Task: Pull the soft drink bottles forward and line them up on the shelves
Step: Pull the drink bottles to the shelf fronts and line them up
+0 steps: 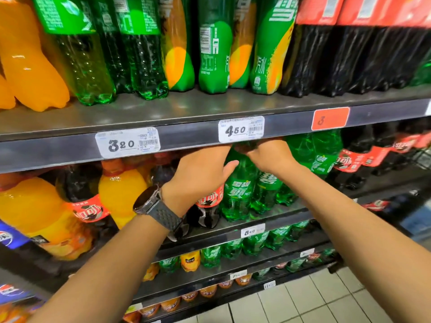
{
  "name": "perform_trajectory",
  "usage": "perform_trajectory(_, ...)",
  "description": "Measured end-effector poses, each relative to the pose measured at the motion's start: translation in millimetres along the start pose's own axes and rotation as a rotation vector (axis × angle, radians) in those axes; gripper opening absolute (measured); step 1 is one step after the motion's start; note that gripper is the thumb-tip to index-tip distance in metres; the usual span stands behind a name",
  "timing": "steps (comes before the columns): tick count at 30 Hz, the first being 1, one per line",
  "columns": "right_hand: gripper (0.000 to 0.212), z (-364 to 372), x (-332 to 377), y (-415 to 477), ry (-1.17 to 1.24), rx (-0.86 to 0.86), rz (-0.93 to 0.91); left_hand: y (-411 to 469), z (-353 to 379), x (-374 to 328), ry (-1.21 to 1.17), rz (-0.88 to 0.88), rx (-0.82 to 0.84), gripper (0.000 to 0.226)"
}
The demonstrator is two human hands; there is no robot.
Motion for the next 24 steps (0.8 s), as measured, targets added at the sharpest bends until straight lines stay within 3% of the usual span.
perform_trajectory(4,0.056,0.0,-2.6,2.6,0.056,0.081,-0.063,3.3,11.0,3.7,0.02,-0.052,0.124,0.055)
perform_trajectory(8,0.059,4.9,-10.7,-0.4,-0.022,0.183,-0.098,11.2,5.6,-1.7,0.118,-0.151,0.129,0.041)
perform_trajectory(14,0.044,-40.8,-70.3,-9.0,-0.235,-0.029,-0.122,42.0,23.1,-28.7,0.16,-0.211,0.284,0.041)
perform_trajectory(16,0.041,-47.4,-100.6,-6.3,-0.213,0.039,-0.07,54.5,35.5,-42.1,0.113,-0.229,0.38,0.045)
perform_trajectory(20,0.041,-47.4,-150.3,3.5,-0.252,0.248,-0.014,85.9,47.8,-78.7,0.329,-0.108,0.249,0.05)
perform_trajectory(24,0.038,-37.9,-180.3,10.9,-0.147,0.505,0.062,105.5,65.9,-90.1,0.329,-0.156,0.359,0.048)
Point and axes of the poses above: each hand's wrist, its own y-axis towards the middle knuckle, its own z-axis out of the palm, x = y × z, the point moved 7 cm from there along y, towards the middle knuckle, and after that the axes turned 4 degrees about x, right-handed, at the moved point
